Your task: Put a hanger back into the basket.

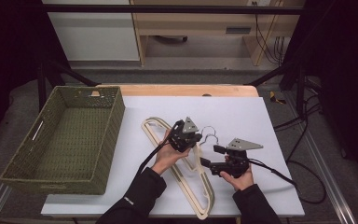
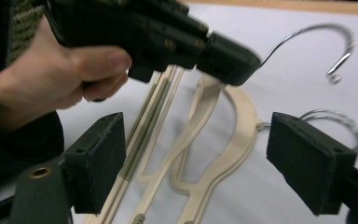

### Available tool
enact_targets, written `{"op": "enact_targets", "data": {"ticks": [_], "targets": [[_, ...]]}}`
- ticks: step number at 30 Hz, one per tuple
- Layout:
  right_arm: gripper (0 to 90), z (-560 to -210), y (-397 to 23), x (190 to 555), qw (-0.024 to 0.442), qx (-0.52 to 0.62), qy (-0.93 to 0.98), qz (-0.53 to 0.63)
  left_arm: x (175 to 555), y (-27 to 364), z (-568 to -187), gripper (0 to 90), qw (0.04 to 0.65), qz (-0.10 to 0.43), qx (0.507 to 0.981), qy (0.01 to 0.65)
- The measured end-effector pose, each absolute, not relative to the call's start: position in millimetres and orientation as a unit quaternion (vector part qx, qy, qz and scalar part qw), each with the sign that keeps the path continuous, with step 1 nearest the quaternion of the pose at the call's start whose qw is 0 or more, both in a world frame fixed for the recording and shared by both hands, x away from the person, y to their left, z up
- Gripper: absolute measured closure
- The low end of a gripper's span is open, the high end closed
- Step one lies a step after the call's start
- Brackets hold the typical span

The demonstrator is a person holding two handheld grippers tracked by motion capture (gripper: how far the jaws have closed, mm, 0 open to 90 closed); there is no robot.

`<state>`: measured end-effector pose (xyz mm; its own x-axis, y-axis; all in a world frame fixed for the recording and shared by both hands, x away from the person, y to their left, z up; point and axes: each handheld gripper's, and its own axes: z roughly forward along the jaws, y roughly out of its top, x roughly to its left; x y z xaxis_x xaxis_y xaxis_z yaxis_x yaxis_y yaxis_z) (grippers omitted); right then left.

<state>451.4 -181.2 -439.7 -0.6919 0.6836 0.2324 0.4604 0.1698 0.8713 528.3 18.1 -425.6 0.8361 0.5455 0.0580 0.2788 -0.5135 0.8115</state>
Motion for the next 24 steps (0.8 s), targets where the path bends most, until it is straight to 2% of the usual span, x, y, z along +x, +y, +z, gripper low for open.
{"op": "enact_targets", "data": {"ticks": [2,10,12,13,17,18,19,24], "targets": [[26.5,-445.1,-176.2,455.0,0.096,0.380,0.762,0.515,526.2,18.7,-423.6,88.6,0.432,0.155,0.856,0.239],[35.7,-451.4,-163.9,462.7,0.082,0.387,0.767,0.506,520.1,23.5,-418.3,88.6,0.434,0.163,0.854,0.235],[42.8,-454.4,-156.2,465.5,0.071,0.388,0.768,0.504,518.3,24.5,-417.4,88.6,0.437,0.164,0.853,0.234],[42.8,-454.4,-156.2,465.5,0.071,0.388,0.768,0.504,518.3,24.5,-417.4,88.6,0.437,0.164,0.853,0.234],[60.2,-458.3,-152.4,471.6,0.050,0.400,0.767,0.499,516.2,24.7,-417.9,88.6,0.438,0.162,0.853,0.232],[60.2,-458.3,-152.4,471.6,0.050,0.400,0.767,0.499,515.6,24.7,-418.1,88.6,0.439,0.161,0.853,0.233],[66.3,-458.2,-152.3,473.4,0.041,0.407,0.764,0.499,514.7,24.7,-418.3,88.6,0.439,0.161,0.853,0.233],[72.2,-459.2,-150.6,476.5,0.015,0.413,0.760,0.501,513.6,26.6,-417.8,88.6,0.440,0.161,0.851,0.235]]}}
